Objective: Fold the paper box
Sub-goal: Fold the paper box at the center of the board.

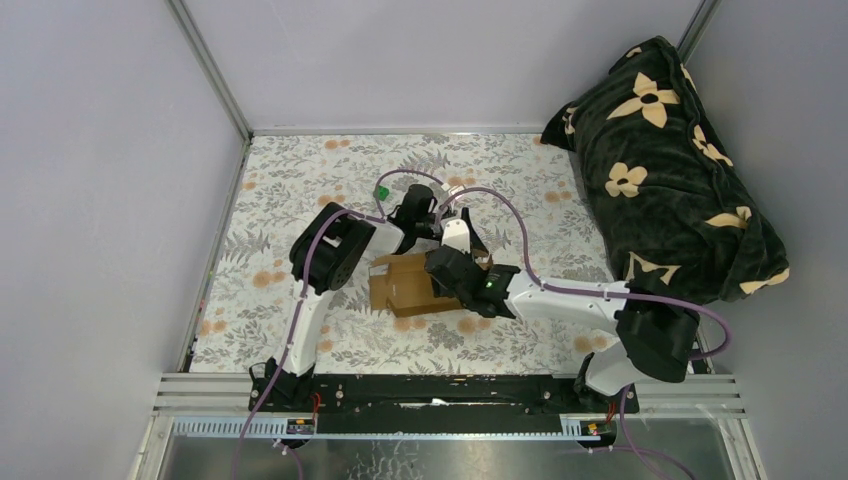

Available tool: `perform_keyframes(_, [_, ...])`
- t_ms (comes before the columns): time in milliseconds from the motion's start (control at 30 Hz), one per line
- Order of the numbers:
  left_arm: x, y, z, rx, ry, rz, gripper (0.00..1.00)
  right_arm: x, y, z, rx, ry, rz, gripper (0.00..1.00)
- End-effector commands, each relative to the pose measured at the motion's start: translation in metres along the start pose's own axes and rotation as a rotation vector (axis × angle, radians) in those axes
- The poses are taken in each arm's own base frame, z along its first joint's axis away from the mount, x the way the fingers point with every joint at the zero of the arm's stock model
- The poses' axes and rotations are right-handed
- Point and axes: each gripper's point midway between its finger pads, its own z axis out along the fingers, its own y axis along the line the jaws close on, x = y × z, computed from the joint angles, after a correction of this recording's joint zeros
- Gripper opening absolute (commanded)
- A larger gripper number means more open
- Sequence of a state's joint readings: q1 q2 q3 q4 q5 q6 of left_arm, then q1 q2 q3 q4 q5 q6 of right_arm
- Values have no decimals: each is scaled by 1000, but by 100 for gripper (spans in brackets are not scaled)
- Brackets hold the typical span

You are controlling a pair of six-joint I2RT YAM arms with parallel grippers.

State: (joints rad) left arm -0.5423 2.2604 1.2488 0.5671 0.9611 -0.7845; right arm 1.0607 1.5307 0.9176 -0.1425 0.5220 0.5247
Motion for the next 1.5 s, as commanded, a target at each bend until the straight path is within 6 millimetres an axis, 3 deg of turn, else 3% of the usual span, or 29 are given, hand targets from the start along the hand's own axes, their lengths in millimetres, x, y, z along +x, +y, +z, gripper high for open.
perform_keyframes(0, [16, 17, 1, -21, 49, -84, 80, -34, -1, -20, -29, -62, 16, 57])
perform_keyframes(133, [9, 16, -2, -22, 37, -80, 82, -43, -27, -31, -14, -78, 65, 57])
perform_keyframes(267, [-4, 15, -9, -29, 19, -73, 83, -42, -71, -34, 42, -84, 147, 57])
perform_keyframes(500, [-21, 10, -14, -27, 3, -59, 83, -14, -123, -19, 85, -30, 282, 58])
perform_keyframes(600, [-22, 10, -15, -26, 3, -56, 82, -2, -133, -10, 68, -6, 337, 57])
perform_keyframes(800, [-17, 13, -15, -29, 6, -64, 81, 23, -132, 7, 2, 64, 399, 55])
perform_keyframes(967, [-14, 16, -15, -31, 8, -68, 80, 27, -123, 18, -37, 84, 407, 54])
perform_keyframes(1467, [-11, 23, -12, -26, 4, -85, 79, 15, -90, 16, -221, 87, 411, 54])
